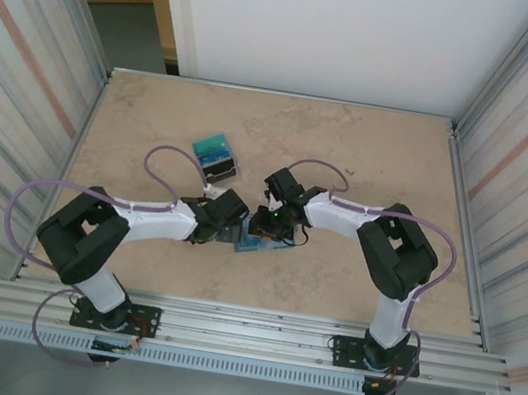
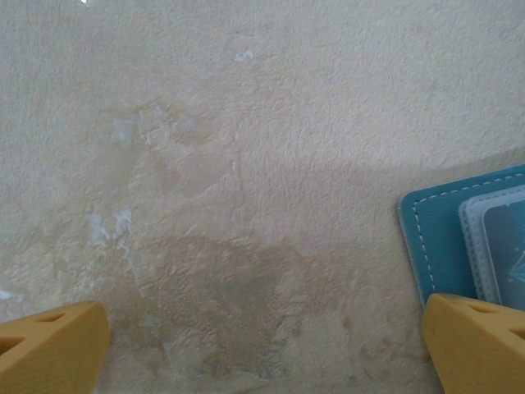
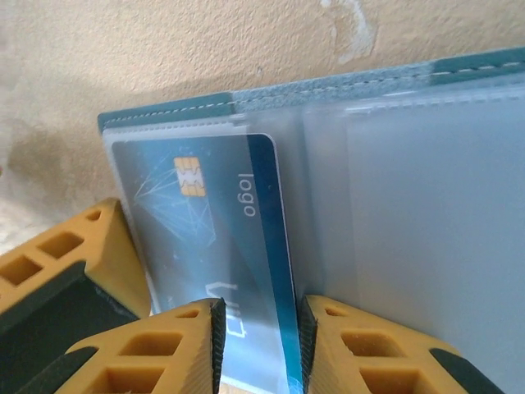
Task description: Take the credit cards out of the card holder
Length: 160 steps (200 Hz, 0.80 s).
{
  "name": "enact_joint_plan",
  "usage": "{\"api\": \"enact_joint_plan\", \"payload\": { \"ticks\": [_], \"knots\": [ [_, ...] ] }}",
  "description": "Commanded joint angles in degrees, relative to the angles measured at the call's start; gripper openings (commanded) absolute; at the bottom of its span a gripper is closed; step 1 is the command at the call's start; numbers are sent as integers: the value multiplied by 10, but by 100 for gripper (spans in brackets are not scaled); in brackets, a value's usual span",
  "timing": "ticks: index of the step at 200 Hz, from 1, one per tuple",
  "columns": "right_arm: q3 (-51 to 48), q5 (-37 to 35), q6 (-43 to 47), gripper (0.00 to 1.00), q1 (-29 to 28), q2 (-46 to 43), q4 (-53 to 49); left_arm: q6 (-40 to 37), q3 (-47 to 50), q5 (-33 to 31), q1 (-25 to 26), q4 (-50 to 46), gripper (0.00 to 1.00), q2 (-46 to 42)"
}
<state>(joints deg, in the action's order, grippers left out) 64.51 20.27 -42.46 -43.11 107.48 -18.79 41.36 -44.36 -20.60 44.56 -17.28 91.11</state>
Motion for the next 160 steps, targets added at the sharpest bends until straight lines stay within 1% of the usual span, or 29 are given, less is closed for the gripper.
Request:
{"api": "enact_joint_plan", "payload": {
  "ticks": [1,21,53,93,132,160],
  "knots": [
    [-19,64,-29,31,3,-31,54,-9,-7,-10,-6,-24,99,14],
    [-31,87,-36,30,7,-46,83,-10,-8,-14,-6,-30,99,14],
    [-64,132,-70,27,23,-56,160,-11,-11,-16,-8,-36,99,17],
    [-84,149,-84,26,30,-49,205,-12,-14,-13,-8,-39,99,18],
    [-95,177,-113,26,33,-21,271,-12,-14,-8,-8,-37,99,22],
    [-88,180,-115,26,29,-9,281,-12,-19,-6,-4,-36,98,26]
  ]
}}
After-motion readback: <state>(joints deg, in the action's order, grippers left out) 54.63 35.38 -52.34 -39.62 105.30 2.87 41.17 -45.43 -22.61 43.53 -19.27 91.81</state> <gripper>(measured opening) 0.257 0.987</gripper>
